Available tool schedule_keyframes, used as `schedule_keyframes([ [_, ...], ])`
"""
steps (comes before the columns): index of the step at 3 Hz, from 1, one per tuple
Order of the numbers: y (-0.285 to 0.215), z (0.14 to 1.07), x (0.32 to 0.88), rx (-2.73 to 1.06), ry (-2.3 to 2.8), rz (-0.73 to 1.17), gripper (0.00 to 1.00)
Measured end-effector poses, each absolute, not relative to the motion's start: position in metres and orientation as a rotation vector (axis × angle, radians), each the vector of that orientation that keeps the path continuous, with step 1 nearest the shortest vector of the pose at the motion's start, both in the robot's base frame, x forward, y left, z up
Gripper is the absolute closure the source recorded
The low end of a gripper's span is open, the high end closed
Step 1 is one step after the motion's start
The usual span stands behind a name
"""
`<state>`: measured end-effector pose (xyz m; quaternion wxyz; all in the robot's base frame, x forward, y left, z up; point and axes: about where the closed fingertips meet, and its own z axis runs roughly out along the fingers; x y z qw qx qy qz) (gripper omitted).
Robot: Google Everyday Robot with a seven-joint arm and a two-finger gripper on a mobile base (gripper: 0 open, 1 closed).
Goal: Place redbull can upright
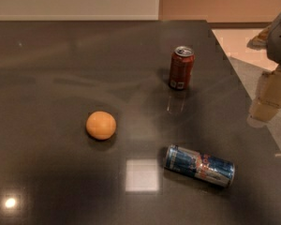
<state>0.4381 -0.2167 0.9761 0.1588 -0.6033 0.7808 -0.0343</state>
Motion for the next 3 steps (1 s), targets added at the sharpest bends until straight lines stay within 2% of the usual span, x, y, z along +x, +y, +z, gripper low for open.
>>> schedule_keyframes([
  [3,-0.2087,0.9766,0.4347,-1.827,2.131,-0.077,0.00],
])
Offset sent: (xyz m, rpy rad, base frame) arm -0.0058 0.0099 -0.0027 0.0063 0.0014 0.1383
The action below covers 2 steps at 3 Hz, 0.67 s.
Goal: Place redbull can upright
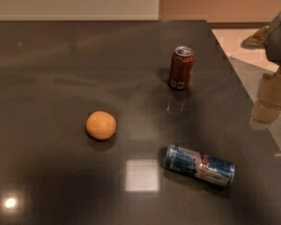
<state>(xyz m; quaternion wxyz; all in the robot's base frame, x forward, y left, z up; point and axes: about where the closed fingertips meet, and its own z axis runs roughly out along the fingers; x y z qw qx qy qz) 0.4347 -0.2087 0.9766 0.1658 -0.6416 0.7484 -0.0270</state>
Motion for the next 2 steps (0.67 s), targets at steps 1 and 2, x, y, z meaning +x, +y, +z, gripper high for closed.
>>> schedule_keyframes([
  [1,-0.197,0.976,0.432,-1.983,1.977,-0.036,0.00],
  [2,-0.186,0.968,0.427,-2.209,1.772,-0.021,0.00],
])
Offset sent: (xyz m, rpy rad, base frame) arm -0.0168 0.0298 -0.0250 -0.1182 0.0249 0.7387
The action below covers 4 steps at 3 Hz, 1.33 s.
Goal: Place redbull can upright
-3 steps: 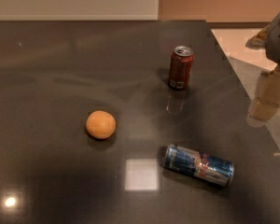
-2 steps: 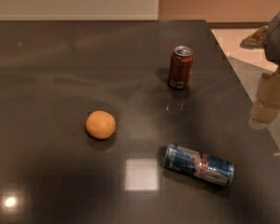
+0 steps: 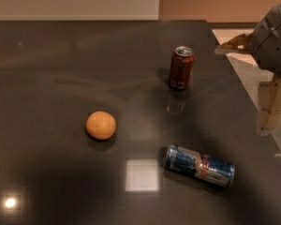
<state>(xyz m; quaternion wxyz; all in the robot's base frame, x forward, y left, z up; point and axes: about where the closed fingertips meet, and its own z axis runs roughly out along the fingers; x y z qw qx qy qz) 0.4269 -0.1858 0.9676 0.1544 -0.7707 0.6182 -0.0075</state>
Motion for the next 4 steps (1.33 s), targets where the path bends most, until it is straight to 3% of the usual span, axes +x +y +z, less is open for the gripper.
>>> schedule_keyframes([
  [4,-0.172,0.950,0.386,-2.748,0.851,0.005,0.00],
])
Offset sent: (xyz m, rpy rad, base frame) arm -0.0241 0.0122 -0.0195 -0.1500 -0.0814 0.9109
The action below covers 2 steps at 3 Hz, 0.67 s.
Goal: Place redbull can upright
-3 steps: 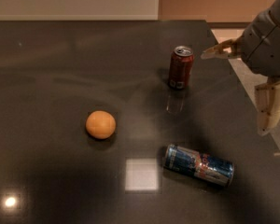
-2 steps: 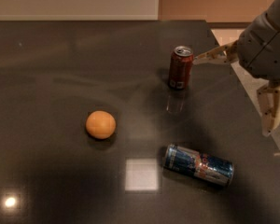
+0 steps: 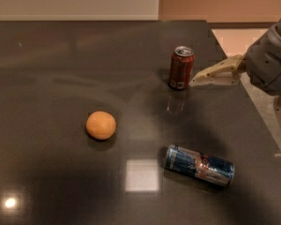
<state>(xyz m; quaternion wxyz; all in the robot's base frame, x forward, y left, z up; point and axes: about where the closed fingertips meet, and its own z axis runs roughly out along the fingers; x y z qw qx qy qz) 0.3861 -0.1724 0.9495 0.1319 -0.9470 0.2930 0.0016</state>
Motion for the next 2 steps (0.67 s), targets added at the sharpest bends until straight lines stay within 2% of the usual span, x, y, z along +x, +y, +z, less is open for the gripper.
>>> schedule_keyframes([
  [2,-0.1709,0.9468,0.3834,-2.853,0.479,-0.069,0.00],
])
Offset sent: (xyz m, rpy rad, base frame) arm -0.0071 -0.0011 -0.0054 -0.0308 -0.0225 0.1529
